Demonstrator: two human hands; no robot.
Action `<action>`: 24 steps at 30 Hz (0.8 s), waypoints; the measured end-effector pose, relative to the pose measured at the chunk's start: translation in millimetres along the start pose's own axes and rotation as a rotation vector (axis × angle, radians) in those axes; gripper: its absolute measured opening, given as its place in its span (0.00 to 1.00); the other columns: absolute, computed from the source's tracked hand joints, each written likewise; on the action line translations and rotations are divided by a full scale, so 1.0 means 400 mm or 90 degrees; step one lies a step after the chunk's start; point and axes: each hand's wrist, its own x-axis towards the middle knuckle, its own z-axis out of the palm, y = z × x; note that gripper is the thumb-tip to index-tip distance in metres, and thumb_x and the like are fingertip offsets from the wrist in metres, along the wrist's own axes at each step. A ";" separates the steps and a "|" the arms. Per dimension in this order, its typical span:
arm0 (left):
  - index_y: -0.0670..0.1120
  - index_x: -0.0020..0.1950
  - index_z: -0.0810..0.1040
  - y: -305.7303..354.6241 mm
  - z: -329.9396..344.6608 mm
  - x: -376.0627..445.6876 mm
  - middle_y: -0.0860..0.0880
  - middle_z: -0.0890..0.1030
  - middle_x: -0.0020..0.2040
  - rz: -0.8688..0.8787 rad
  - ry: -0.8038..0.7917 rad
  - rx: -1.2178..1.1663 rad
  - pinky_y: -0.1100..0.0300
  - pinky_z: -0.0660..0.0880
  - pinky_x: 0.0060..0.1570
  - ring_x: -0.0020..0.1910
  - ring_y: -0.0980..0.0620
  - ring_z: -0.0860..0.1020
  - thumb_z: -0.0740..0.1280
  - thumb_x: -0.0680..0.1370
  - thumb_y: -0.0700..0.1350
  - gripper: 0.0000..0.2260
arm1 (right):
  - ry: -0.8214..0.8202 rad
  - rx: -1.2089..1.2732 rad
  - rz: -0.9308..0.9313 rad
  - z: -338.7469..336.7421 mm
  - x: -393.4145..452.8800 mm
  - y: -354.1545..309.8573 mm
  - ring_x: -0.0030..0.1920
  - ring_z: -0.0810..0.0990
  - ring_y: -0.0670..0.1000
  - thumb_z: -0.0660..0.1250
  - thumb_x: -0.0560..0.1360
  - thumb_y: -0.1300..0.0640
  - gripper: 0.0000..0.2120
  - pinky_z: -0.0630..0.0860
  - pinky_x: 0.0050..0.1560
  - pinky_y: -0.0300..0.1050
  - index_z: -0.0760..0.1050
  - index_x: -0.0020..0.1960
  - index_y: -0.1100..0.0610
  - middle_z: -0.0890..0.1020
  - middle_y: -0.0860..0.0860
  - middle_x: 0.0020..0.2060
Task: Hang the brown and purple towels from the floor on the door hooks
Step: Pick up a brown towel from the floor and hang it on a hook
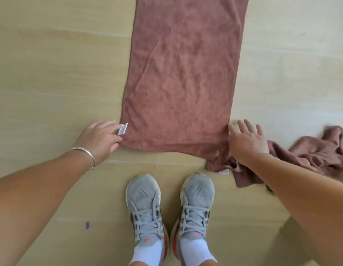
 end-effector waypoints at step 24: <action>0.45 0.36 0.80 -0.006 0.017 -0.023 0.49 0.82 0.49 0.015 -0.061 -0.078 0.52 0.76 0.43 0.49 0.46 0.80 0.58 0.69 0.48 0.13 | 0.181 -0.068 -0.239 0.078 -0.012 -0.132 0.54 0.76 0.59 0.52 0.75 0.59 0.23 0.73 0.47 0.52 0.70 0.68 0.60 0.74 0.57 0.65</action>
